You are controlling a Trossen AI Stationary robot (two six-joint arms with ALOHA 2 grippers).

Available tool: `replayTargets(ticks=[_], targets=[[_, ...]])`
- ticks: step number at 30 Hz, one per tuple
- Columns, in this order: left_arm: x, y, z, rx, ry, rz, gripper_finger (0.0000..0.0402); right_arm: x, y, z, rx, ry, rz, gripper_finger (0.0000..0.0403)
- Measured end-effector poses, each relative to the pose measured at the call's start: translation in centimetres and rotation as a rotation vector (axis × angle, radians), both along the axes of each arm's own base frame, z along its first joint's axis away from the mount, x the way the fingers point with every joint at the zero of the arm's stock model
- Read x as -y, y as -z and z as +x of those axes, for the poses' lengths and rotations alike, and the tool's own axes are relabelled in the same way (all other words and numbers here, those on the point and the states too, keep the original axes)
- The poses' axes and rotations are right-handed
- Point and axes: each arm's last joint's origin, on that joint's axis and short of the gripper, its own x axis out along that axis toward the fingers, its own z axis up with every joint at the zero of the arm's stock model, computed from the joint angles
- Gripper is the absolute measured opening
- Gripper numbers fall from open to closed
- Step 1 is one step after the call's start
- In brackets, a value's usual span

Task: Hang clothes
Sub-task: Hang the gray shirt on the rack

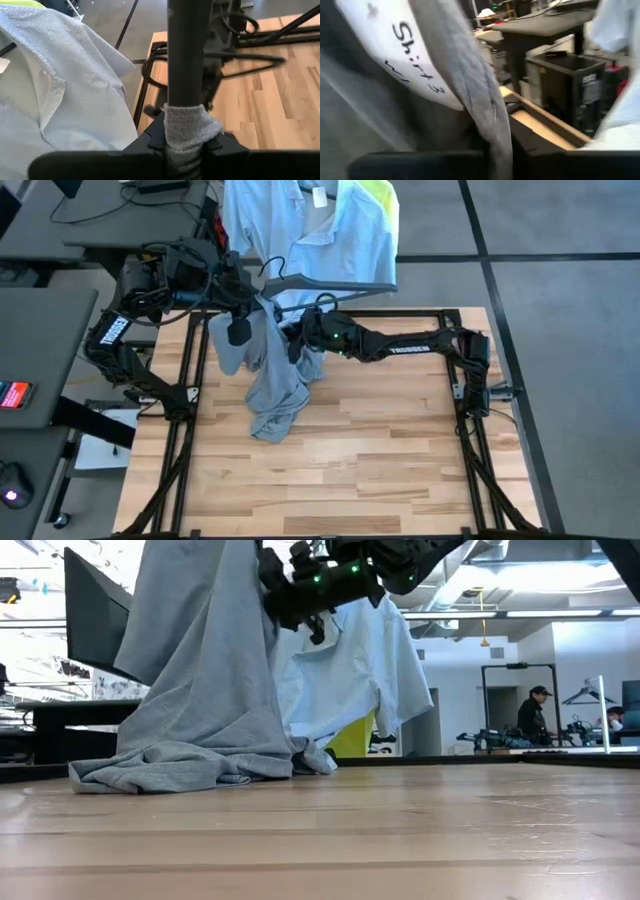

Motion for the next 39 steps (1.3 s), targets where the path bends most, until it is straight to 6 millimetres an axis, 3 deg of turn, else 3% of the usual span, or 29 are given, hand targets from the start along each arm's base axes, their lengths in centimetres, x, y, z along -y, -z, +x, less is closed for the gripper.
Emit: replayTargets(ticks=[7,16,30,39], targets=[[0.2,0.2,-2.1,-0.081,-0.089,0.025,0.0023,0.7,-2.8,-3.3,-0.184,0.02,-0.059,0.0001],[0.6,-0.7,-4.9,-0.031,-0.154,0.038,0.0023,2.2,-6.6,-8.2,-0.303,0.065,-0.085,0.0],[0.0,-0.9,-5.1,-0.028,-0.175,0.087,0.0023,4.0,-10.3,-13.7,-0.295,0.165,-0.075,0.0],[-0.1,-0.4,-5.3,-0.096,-0.171,0.071,0.0023,4.5,-11.9,-16.1,-0.27,0.213,-0.079,0.0]])
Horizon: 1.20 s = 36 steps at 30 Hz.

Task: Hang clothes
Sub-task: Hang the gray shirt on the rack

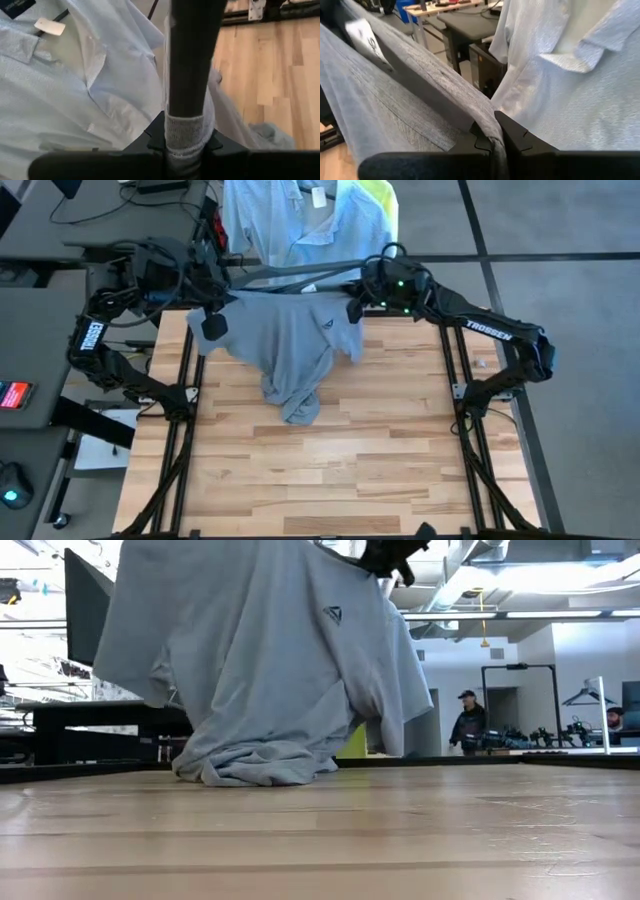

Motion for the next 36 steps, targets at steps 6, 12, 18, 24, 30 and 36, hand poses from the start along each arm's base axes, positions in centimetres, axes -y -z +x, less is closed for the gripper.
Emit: replayTargets(ticks=[6,12,18,24,30,36], targets=[[-0.2,0.4,0.5,-0.041,-0.001,-0.011,0.0023,0.1,-0.7,-1.6,-0.008,0.026,0.005,0.0],[-0.3,0.8,0.6,-0.079,0.008,-0.031,0.0023,-0.2,-1.3,-2.5,0.003,0.033,-0.001,0.0],[-0.3,1.0,0.9,-0.089,0.021,-0.061,0.0023,-0.3,-2.0,-2.9,-0.001,0.037,0.001,0.0],[-0.7,1.5,1.1,-0.134,-0.007,-0.082,0.0023,-0.5,-3.3,-3.6,-0.039,0.029,-0.012,0.0],[-1.0,1.7,1.6,-0.14,-0.023,-0.093,0.0023,-0.7,-4.5,-4.4,-0.075,0.033,-0.01,0.0],[-1.3,2.1,2.4,-0.157,0.005,-0.112,0.0023,-0.5,-5.5,-5.0,-0.054,0.052,-0.013,0.0]])
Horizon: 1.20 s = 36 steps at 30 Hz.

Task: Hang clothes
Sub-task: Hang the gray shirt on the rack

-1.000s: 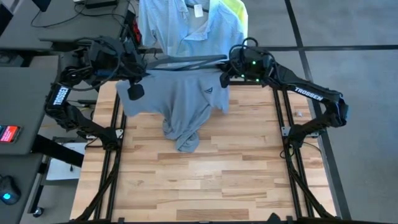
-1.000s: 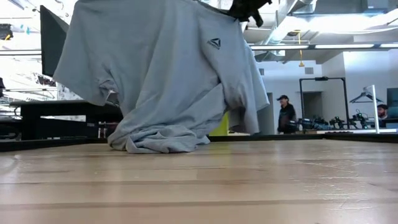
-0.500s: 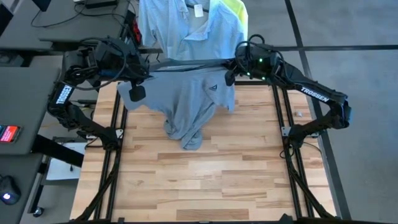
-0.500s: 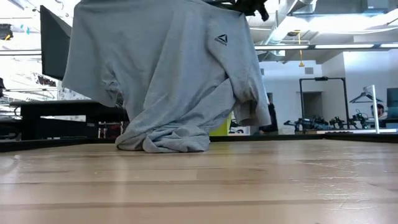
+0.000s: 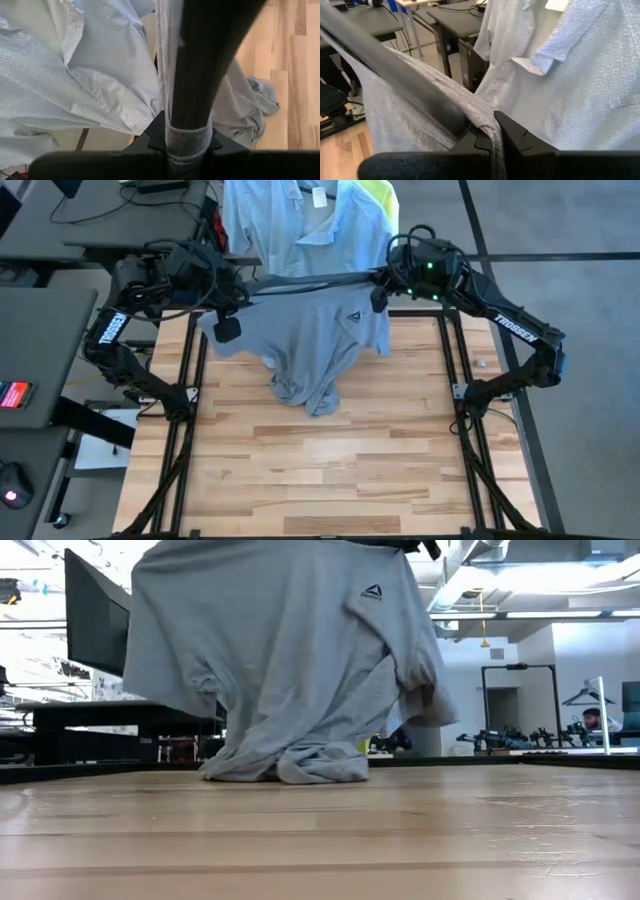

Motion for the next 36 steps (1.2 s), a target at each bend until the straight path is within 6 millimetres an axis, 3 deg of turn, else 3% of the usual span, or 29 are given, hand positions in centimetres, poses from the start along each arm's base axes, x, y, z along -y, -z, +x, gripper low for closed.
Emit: replayTargets(ticks=[9,15,23,27,31,36], targets=[[-0.8,0.2,0.3,-0.035,-0.101,0.048,0.0023,0.0,-0.3,-0.2,0.005,0.006,0.004,0.0],[-1.4,0.7,0.9,-0.068,-0.139,0.052,0.0023,-0.7,-1.9,-0.3,0.08,-0.017,0.001,0.0],[-3.1,2.7,4.2,-0.188,-0.135,0.037,0.0023,-2.2,-4.4,-0.8,0.169,-0.068,-0.018,0.0],[-3.7,3.5,5.5,-0.222,-0.12,0.033,0.0023,-2.2,-4.7,-0.9,0.201,-0.061,0.012,0.0],[-4.4,4.0,6.6,-0.212,-0.132,0.03,0.0022,-3.3,-4.5,0.6,0.221,-0.131,0.061,0.0],[-5.1,3.8,6.1,-0.184,-0.143,0.015,0.0022,-5.1,-2.3,3.5,0.106,-0.22,0.157,0.0]])
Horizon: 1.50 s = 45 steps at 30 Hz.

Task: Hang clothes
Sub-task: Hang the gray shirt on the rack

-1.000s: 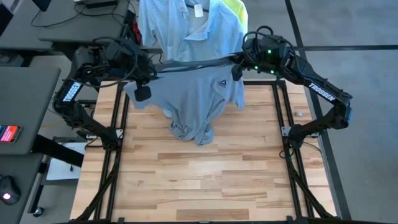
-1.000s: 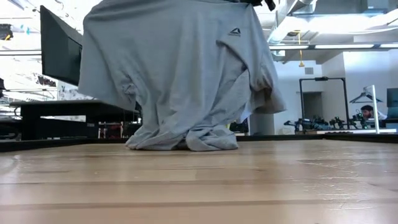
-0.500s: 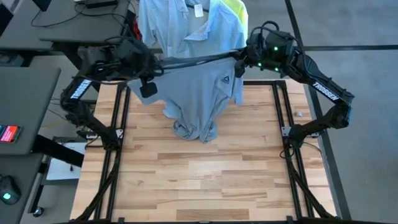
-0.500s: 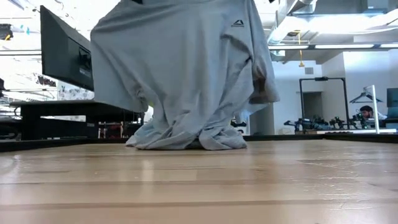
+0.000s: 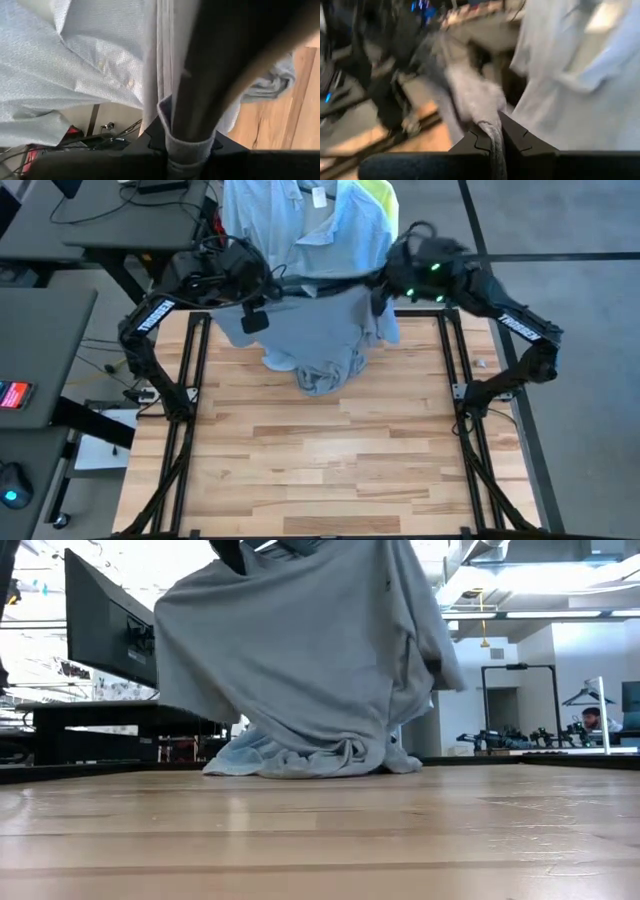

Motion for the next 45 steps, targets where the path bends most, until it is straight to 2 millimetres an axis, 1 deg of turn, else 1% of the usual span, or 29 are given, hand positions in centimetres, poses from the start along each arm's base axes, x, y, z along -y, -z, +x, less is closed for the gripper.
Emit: replayTargets(ticks=[3,5,7,9,11,14,16,18,19,21,24,29,33,35,37,39,40,43,44,45], targets=[[-0.2,-0.3,-0.6,0.055,0.028,-0.06,0.0022,-1.3,1.4,1.4,-0.079,-0.056,0.057,0.0],[0.0,-0.6,-1.0,0.098,0.07,-0.101,0.0022,-1.9,2.6,2.3,-0.163,-0.094,0.062,0.0005],[0.3,-0.8,-1.2,0.132,0.121,-0.143,0.0021,-2.5,3.7,3.1,-0.257,-0.142,0.042,0.0023],[0.6,-1.0,-1.3,0.159,0.18,-0.183,0.0021,-2.8,4.2,3.2,-0.312,-0.182,0.001,0.0051],[0.9,-1.0,-1.4,0.175,0.238,-0.23,0.002,-3.0,3.5,2.7,-0.313,-0.209,-0.046,0.0082],[1.3,-0.8,-1.6,0.166,0.279,-0.303,0.002,-3.3,1.2,1.4,-0.282,-0.226,-0.11,0.0134],[1.5,-0.6,-1.8,0.149,0.284,-0.324,0.002,-3.3,-0.1,0.5,-0.267,-0.226,-0.133,0.0168],[1.6,-0.7,-1.7,0.149,0.294,-0.321,0.002,-3.1,-0.7,-0.2,-0.27,-0.218,-0.142,0.0198],[1.7,-0.7,-1.6,0.148,0.305,-0.319,0.002,-3.0,-0.6,-0.3,-0.284,-0.214,-0.136,0.021],[1.8,-0.7,-1.6,0.149,0.325,-0.321,0.002,-2.5,0.3,-0.2,-0.341,-0.206,-0.113,0.0227],[1.9,-0.7,-1.5,0.16,0.347,-0.34,0.002,-2.1,2.0,0.6,-0.442,-0.224,-0.106,0.0236],[1.9,-0.8,-1.3,0.18,0.37,-0.334,0.002,-1.8,3.9,2.4,-0.503,-0.285,-0.095,0.0233],[1.9,-0.8,-1.3,0.181,0.371,-0.334,0.002,-1.8,5.5,4.2,-0.556,-0.335,-0.097,0.0228],[2.0,-0.8,-1.3,0.181,0.371,-0.334,0.002,-1.6,6.2,4.9,-0.586,-0.346,-0.097,0.0222],[2.1,-0.9,-1.5,0.183,0.372,-0.333,0.0022,-1.1,6.9,5.4,-0.614,-0.339,-0.092,0.0208],[2.3,-1.2,-1.8,0.191,0.376,-0.327,0.0025,-0.5,7.4,5.6,-0.641,-0.319,-0.094,0.0175],[2.4,-1.3,-2.0,0.197,0.376,-0.324,0.0026,-0.3,7.5,5.6,-0.649,-0.317,-0.095,0.015],[2.6,-1.6,-2.6,0.198,0.349,-0.297,0.0029,0.3,7.5,5.4,-0.657,-0.327,-0.115,0.0045],[2.5,-1.7,-2.6,0.197,0.324,-0.269,0.003,0.4,7.4,5.3,-0.661,-0.349,-0.126,0.0029],[2.5,-1.8,-2.7,0.186,0.306,-0.249,0.003,0.5,7.2,5.1,-0.655,-0.34,-0.122,0.0028]])
